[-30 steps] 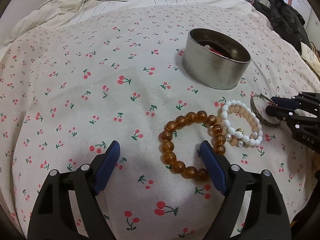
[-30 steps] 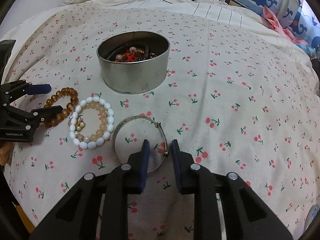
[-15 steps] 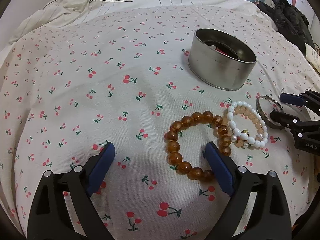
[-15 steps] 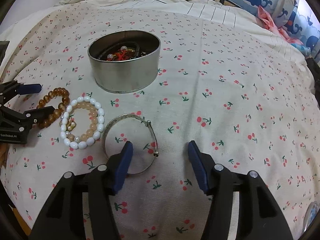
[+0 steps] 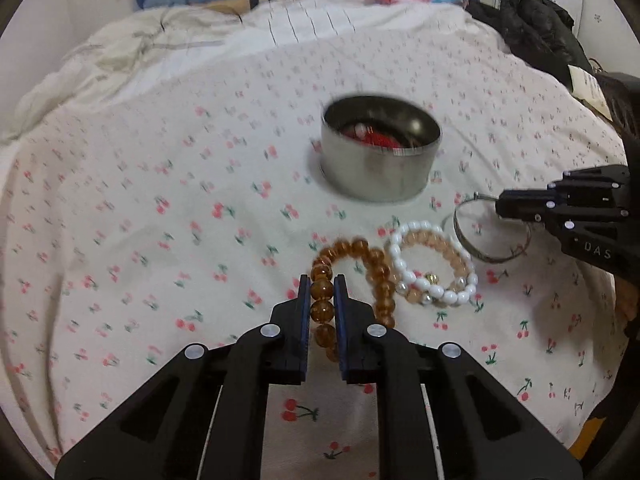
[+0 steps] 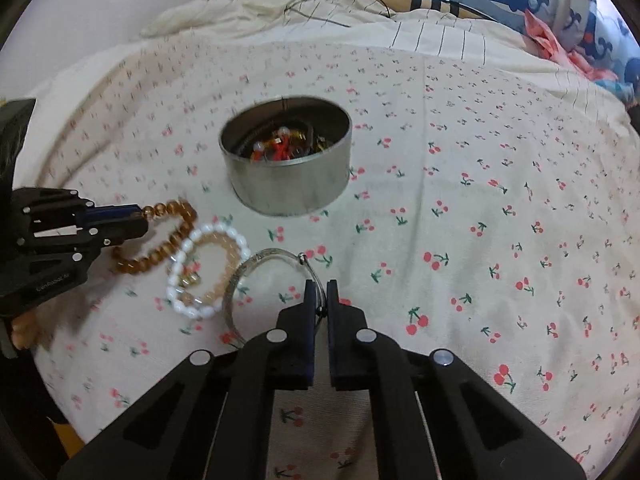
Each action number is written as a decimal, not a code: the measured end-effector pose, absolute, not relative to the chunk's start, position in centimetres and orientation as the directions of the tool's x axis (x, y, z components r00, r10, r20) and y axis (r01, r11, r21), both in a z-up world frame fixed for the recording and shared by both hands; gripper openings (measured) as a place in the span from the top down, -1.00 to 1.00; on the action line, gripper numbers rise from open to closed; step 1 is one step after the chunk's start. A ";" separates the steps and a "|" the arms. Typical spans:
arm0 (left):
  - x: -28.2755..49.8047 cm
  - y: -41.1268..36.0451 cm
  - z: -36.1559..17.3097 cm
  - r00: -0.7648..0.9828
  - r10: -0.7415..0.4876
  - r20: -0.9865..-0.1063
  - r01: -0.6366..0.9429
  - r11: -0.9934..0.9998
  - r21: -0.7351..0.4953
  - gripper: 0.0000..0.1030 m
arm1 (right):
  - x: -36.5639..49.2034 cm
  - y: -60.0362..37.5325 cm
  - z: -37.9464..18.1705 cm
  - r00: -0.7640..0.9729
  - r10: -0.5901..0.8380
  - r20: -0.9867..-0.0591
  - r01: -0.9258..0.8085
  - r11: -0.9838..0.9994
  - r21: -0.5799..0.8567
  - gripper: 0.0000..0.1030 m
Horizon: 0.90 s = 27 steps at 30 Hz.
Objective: Organize jewelry
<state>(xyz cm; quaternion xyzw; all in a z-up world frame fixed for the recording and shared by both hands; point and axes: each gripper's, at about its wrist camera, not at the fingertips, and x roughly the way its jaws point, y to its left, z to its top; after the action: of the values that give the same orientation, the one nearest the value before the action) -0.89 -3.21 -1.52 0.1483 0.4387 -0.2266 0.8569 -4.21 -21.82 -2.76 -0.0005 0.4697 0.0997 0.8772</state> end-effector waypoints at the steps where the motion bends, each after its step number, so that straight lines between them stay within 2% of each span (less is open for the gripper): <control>1: -0.9 -3.1 -1.0 0.528 -0.258 -0.809 0.514 0.855 0.063 0.80 | -4.3 -21.8 -2.5 0.545 0.184 -0.818 -0.173 0.979 0.105 0.89; 8: 0.0 -3.1 2.1 0.583 -0.300 -0.755 0.504 0.862 0.047 0.80 | -4.3 -22.2 0.1 0.599 0.212 -0.772 -0.159 0.977 0.145 0.89; 18: 1.6 -4.6 6.8 0.635 -0.423 -0.647 0.520 0.853 -0.046 0.80 | -3.7 -22.8 2.9 0.677 0.158 -0.719 -0.129 0.987 0.094 0.89; 27: 5.0 -7.9 6.1 0.570 -0.519 -0.636 0.543 0.820 -0.182 0.80 | -1.8 -24.1 3.4 0.702 0.111 -0.704 -0.095 0.994 0.062 0.89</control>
<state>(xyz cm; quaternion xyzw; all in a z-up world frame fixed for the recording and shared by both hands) 4.99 -7.91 6.09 0.0167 0.3535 -0.2998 0.8859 -1.84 -24.07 3.39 0.0103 0.3823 0.0558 0.9223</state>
